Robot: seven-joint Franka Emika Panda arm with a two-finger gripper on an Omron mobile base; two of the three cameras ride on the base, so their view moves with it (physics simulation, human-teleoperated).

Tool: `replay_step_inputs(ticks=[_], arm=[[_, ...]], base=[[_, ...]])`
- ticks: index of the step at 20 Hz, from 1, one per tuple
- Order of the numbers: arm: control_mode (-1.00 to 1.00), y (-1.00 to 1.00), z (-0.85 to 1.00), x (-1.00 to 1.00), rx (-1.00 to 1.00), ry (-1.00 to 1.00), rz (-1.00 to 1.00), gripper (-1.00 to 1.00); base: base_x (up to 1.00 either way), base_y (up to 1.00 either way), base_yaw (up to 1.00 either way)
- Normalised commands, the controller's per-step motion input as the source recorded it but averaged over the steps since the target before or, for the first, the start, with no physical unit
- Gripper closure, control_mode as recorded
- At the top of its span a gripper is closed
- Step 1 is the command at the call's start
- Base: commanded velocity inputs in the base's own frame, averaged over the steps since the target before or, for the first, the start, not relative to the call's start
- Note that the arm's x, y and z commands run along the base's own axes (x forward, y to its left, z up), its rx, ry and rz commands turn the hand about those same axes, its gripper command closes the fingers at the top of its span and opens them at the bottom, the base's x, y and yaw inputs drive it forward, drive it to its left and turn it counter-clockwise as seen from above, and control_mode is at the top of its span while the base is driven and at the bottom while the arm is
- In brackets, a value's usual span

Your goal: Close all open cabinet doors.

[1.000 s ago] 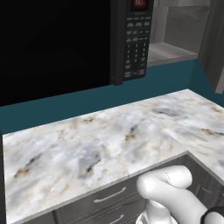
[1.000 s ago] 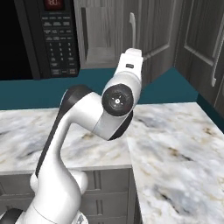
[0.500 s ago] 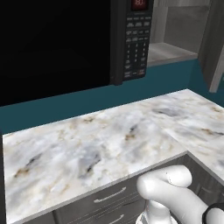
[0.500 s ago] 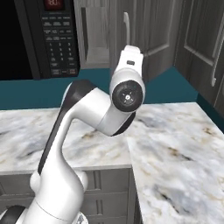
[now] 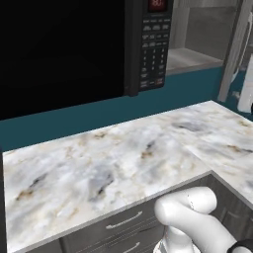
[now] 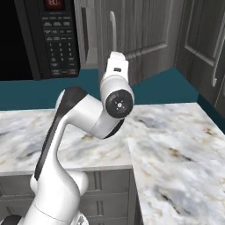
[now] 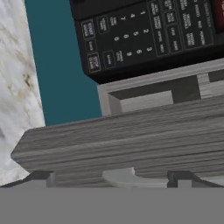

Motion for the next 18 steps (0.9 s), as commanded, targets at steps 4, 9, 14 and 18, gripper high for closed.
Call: replay_step_inputs(ticks=[4, 9, 14, 18], arm=[[-1.0, 0.57, -0.1, 0.3, 0.0, -0.04, 0.07, -1.0], [-1.0, 0.38, 0.0, 0.46, 0.0, 0.02, 0.06, -1.0], [-1.0, 0.04, 0.05, 0.62, 0.0, 0.12, 0.09, -1.0], [-1.0, 0.0, 0.0, 0.62, 0.0, 0.06, 0.1, -1.0]], base=[[0.0, 0.0, 0.0], [0.0, 0.0, 0.0], [0.0, 0.0, 0.0], [0.0, 0.0, 0.0]])
